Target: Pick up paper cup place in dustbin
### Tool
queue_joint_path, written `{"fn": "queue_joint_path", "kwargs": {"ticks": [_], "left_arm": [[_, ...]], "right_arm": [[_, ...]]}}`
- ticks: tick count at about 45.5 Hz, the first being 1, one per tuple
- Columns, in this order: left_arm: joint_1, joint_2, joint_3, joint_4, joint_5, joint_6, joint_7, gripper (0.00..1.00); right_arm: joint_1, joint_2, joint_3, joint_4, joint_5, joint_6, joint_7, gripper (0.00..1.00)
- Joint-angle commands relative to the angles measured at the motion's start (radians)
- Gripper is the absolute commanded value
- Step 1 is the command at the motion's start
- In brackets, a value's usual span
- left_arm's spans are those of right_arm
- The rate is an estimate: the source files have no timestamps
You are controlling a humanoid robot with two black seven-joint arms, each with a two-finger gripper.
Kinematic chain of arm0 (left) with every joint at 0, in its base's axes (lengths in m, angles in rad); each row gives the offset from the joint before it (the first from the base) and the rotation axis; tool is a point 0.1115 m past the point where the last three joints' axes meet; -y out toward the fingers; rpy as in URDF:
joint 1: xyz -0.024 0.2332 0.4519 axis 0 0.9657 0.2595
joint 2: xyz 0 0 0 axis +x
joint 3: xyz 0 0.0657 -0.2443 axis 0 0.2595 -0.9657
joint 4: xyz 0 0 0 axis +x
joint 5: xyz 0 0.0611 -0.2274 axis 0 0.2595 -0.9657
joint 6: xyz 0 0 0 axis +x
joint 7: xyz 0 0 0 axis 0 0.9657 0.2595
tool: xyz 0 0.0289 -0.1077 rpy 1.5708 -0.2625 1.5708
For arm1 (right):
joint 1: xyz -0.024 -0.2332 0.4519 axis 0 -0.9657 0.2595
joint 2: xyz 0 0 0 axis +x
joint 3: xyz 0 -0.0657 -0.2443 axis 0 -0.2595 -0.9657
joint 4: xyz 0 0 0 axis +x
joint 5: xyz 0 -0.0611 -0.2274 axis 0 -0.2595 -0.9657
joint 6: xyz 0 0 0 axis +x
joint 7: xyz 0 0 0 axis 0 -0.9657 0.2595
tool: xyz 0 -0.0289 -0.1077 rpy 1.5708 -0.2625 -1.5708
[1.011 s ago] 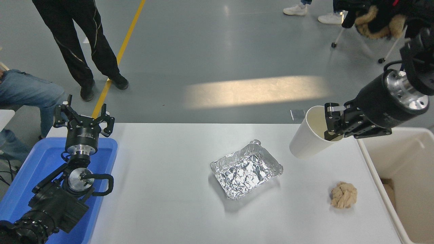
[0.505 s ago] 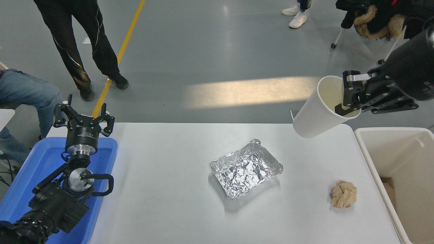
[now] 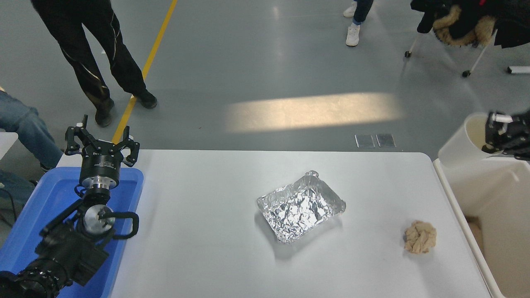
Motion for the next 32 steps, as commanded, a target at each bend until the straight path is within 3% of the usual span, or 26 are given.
{"fn": "queue_joint_path", "kwargs": {"ticks": [1,12,21,32], "left_arm": [[0.000,0.000,0.000,0.000,0.000,0.000,0.000,0.99],[0.000,0.000,0.000,0.000,0.002,0.001,0.000,0.99],[0.000,0.000,0.000,0.000,0.000,0.001,0.000,0.99],[0.000,0.000,0.000,-0.002,0.000,0.001,0.000,0.99]], "right_arm": [[-0.500,-0.100,0.238,-0.356,0.004,-0.120,-0.005,0.00],[-1.014,-0.067,0.580,-0.752,0.050,-0.155,-0.005,0.00],[-1.363,0.107,0.863,-1.112,0.065,-0.161,-0.005,0.00],[-1.476,0.242,0.966,-1.214,0.064,-0.224,-0.008,0.00]]}}
